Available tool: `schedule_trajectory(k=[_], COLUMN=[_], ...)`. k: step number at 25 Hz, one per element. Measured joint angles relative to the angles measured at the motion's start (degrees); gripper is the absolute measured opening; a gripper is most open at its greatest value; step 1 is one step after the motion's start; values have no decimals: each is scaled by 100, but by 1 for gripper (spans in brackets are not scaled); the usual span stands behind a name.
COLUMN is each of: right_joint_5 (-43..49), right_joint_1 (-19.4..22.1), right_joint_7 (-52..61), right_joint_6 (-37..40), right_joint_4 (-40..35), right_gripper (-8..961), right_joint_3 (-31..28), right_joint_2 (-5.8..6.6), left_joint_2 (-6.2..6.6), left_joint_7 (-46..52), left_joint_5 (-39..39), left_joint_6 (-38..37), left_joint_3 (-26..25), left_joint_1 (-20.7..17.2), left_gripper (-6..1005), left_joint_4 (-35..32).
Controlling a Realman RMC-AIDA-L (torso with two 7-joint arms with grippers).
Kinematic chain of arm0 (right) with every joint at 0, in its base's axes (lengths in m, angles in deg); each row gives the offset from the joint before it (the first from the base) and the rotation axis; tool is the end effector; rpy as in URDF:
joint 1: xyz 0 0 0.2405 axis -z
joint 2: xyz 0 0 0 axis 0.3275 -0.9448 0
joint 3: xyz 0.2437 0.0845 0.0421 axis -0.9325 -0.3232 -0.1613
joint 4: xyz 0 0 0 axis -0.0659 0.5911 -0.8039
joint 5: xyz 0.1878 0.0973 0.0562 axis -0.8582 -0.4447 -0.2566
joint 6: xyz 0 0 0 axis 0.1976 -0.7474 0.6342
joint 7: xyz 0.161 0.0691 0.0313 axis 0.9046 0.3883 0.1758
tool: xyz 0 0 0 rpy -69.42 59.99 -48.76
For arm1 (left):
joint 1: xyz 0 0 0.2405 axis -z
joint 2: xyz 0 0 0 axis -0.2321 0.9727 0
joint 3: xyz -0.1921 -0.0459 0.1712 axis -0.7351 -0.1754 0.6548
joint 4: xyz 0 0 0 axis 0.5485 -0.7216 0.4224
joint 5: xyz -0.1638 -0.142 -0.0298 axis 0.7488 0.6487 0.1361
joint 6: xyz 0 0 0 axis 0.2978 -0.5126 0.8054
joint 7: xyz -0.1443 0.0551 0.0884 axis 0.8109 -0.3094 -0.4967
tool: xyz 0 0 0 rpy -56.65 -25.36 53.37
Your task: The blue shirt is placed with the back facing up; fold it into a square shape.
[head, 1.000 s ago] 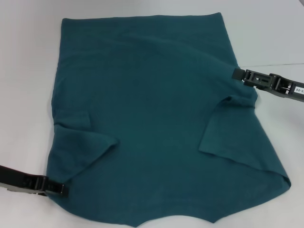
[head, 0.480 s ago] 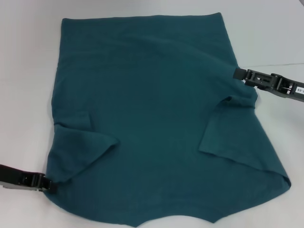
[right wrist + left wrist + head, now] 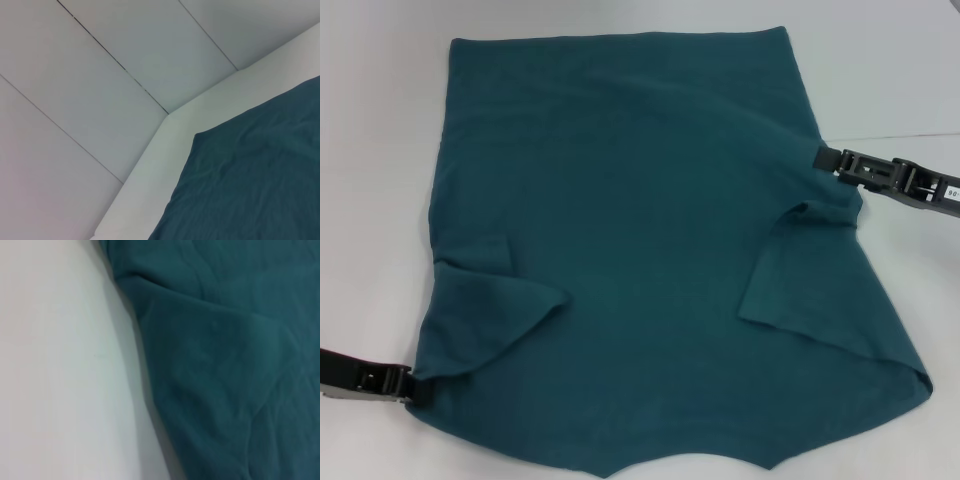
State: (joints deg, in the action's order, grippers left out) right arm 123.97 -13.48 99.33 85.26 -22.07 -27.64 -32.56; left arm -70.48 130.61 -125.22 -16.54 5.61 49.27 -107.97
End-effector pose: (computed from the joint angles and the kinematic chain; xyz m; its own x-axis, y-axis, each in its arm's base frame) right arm 0.2913 0.4077 0.0424 0.2362 -0.6103 -0.7561 -0.9096 -0.4126 0.0488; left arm -0.3117 0.3664 -0.0040 0.3304 0.9367 0.1162 0.9077 -0.2816 -0.3110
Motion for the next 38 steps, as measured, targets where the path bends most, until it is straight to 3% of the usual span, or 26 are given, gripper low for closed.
schedule_trajectory(k=[6,14,17,25,38], right_joint_5=[48,530,891,1942,2424], right_joint_1=[79,259,348,435,432], right_joint_7=[-2,644,1038,1745,1830], right_joint_6=[19,341,455,368,154], right_joint_4=[0,-24,-181,-413,-370], right_gripper=[915,916,916,915,915], right_joint_3=[69,197,200,166,196], right_joint_2=[91,487,556,552,473], left_joint_2=[14,52,52,15,13], left_joint_7=[-37,-461,-678,-995,-1087], left_joint_5=[169,634,962,1259,1392], left_joint_6=[-38,-84,-114,-86,5], left_joint_3=[-51,-621,-816,-1007,-1012], left_joint_1=[-125,-299,-410,-500,-518], left_gripper=[14,14,14,14,15], left_joint_4=[-156,-116,-66,138,279])
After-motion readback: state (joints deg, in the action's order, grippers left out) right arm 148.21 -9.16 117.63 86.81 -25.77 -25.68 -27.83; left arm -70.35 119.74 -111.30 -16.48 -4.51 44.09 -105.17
